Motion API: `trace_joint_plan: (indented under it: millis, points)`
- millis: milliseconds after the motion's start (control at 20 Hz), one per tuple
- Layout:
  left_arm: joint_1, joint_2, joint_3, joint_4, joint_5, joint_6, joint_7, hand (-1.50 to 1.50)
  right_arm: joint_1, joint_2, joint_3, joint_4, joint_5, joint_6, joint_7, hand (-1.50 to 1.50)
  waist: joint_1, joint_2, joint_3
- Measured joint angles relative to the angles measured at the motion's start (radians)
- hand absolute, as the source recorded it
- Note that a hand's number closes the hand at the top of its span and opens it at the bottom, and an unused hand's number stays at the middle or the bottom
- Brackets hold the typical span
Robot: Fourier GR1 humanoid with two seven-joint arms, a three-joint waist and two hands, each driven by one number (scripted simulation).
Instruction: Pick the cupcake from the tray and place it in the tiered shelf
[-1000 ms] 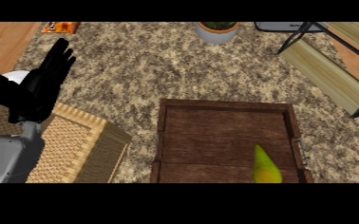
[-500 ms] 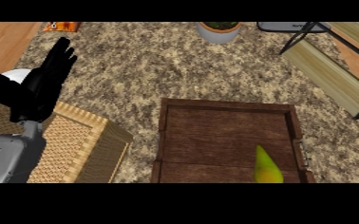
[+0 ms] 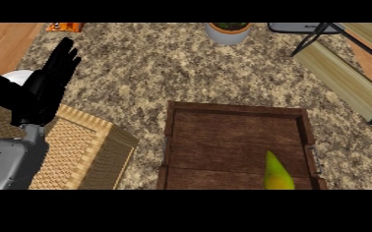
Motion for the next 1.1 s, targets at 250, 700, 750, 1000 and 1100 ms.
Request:
trace_joint_plan:
  millis: [250, 700, 750, 1000, 1100]
  points:
    - [0.003, 0.0, 0.003, 0.002, 0.007, -0.002, -0.007, 0.0, -0.014, -0.094, -0.002, 0.095, -0.014, 0.202, 0.028, -1.5, -0.003, 0.0, 0.002]
    - [0.013, 0.007, 0.001, -0.007, -0.003, 0.014, -0.007, 0.0, 0.05, -0.255, -0.048, 0.21, -0.047, 0.438, -0.021, -1.5, -0.016, 0.002, 0.005]
    - [0.017, 0.008, 0.007, -0.009, 0.006, 0.009, -0.009, 0.0, 0.061, -0.271, -0.057, 0.219, -0.055, 0.457, -0.022, -1.5, -0.019, 0.002, 0.005]
    - [0.031, 0.014, 0.018, -0.01, 0.019, 0.006, -0.012, 0.0, 0.113, -0.304, -0.071, 0.212, -0.074, 0.504, -0.045, -1.5, -0.034, 0.0, 0.007]
    - [0.034, 0.017, 0.02, -0.011, 0.025, 0.008, -0.007, 0.0, 0.134, -0.308, -0.07, 0.193, -0.076, 0.505, -0.065, -1.5, -0.038, -0.001, 0.008]
